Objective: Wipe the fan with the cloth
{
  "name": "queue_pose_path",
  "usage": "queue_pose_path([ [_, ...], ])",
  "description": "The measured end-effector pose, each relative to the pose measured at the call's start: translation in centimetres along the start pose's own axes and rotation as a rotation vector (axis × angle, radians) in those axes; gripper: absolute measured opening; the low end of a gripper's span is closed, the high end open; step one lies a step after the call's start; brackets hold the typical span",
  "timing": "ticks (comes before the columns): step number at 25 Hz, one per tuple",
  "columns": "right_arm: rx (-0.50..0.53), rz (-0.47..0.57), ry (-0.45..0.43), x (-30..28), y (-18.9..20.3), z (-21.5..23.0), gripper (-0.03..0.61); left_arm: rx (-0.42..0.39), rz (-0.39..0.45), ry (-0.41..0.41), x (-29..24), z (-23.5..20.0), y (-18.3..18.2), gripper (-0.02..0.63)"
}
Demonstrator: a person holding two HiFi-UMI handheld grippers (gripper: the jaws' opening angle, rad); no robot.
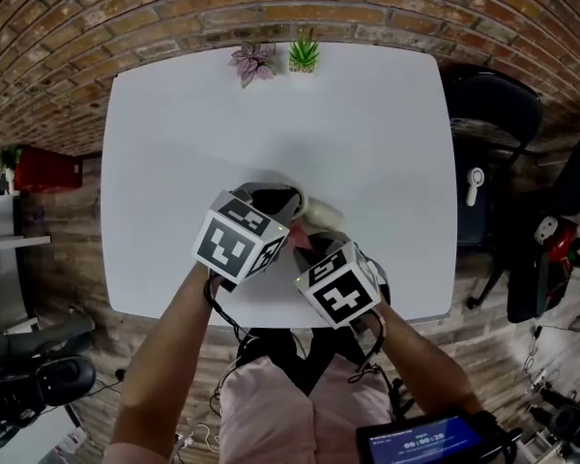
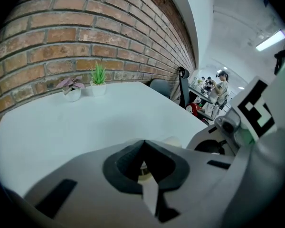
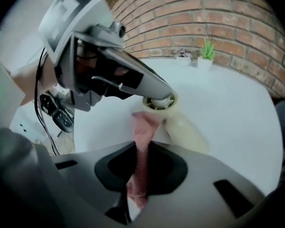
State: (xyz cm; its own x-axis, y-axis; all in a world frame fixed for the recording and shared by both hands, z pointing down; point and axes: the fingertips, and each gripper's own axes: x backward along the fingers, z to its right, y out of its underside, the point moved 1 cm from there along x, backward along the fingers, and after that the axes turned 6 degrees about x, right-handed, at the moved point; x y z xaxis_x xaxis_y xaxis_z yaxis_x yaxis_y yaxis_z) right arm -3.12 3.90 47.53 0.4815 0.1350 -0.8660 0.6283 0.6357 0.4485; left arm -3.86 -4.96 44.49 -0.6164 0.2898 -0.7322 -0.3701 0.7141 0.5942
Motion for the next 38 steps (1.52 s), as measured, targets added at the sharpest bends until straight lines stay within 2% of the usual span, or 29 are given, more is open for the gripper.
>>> queue_pose_path([
  [7, -0.434, 0.08, -0.213, -0.8, -0.2, 0.8, 0.04, -0.031, -0.016, 0.005, -0.1, 0.1, -0.1, 0.012],
  [12, -0.811, 0.246, -0.364, -0.7, -0.7, 2.0, 0.04, -0.036, -0.02, 0.016, -0.1, 0.1, -0.1, 0.012],
  [16, -0.999, 0.358, -0.424, -0.9, -0.7, 2.4, 0.038, -0.039, -0.028, 0.017, -0.1, 0.1, 0.0, 0.012],
  [23, -1.128, 0.464, -0.455, -0.9, -0.9, 2.8, 0.037, -0.061, -0.04, 0.016, -0.1, 0.2, 0.0, 0.011],
  [32, -1.21, 0.499, -0.437, 0.1, 0.6, 4.6, 0.035, -0.062, -0.049, 0.035, -0.6, 0.8, -0.1, 0.011],
  [38, -1.211, 0.484, -0.42, 0.4, 1.3, 5.4, 0.035, -0.061, -0.058, 0.041, -0.6, 0.6, 0.1, 0.011],
])
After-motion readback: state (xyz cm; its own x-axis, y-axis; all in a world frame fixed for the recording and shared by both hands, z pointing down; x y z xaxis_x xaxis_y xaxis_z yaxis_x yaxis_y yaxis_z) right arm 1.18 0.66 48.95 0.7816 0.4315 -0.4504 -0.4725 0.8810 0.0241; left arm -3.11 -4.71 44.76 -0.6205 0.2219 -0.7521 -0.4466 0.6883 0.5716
